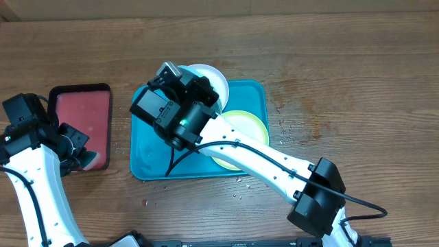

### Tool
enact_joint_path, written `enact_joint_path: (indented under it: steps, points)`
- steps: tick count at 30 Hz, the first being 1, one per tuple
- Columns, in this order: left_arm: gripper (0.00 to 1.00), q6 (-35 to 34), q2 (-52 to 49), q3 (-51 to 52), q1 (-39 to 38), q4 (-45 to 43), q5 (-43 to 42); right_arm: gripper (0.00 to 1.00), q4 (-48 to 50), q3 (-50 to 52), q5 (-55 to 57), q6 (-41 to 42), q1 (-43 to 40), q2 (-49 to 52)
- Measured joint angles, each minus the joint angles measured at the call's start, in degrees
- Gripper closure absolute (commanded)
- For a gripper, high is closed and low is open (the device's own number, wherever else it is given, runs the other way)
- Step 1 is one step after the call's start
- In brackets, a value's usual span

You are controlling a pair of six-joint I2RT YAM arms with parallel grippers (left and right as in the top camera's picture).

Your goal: Clean dirty plates on tray and stack at the side

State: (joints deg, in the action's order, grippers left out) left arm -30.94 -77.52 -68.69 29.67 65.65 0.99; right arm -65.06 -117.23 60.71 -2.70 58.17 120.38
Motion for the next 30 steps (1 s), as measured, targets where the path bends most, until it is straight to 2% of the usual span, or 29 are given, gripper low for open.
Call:
enact_joint_path:
  steps: [9, 13, 16, 21, 24, 25, 30]
  points:
    - [0.96, 0.7, 0.0, 0.0, 0.0, 0.1, 0.0, 0.96, 0.3, 0.0, 3.6, -3.2, 0.1, 0.0]
    - [0.96, 1.1, 0.0, 0.0, 0.0, 0.1, 0.0, 0.96, 0.3, 0.0, 0.6, -3.3, 0.0, 0.0]
    - [0.96, 1.1, 0.0, 0.0, 0.0, 0.1, 0.0, 0.96, 0.2, 0.0, -6.4, -2.1, -0.3, 0.0]
    - [0.96, 1.1, 0.0, 0.0, 0.0, 0.1, -0.2, 0.96, 0.3, 0.0, -25.0, 5.6, -4.9, 0.0]
    - [0.96, 1.4, 0.0, 0.0, 0.0, 0.1, -1.2, 0.96, 1.7, 1.5, -42.9, 8.9, -12.1, 0.0]
    - [0.96, 2.6, 0.0, 0.0, 0.0, -0.5, -2.9, 0.96, 2.8, 3.1, -48.9, 9.9, -14.7, 0.0]
    - [0.96, 9.6, 0.0, 0.0, -2.8, -2.9, -11.6, 0.96, 10.2, 13.2, -62.0, 15.1, -20.9, 0.0]
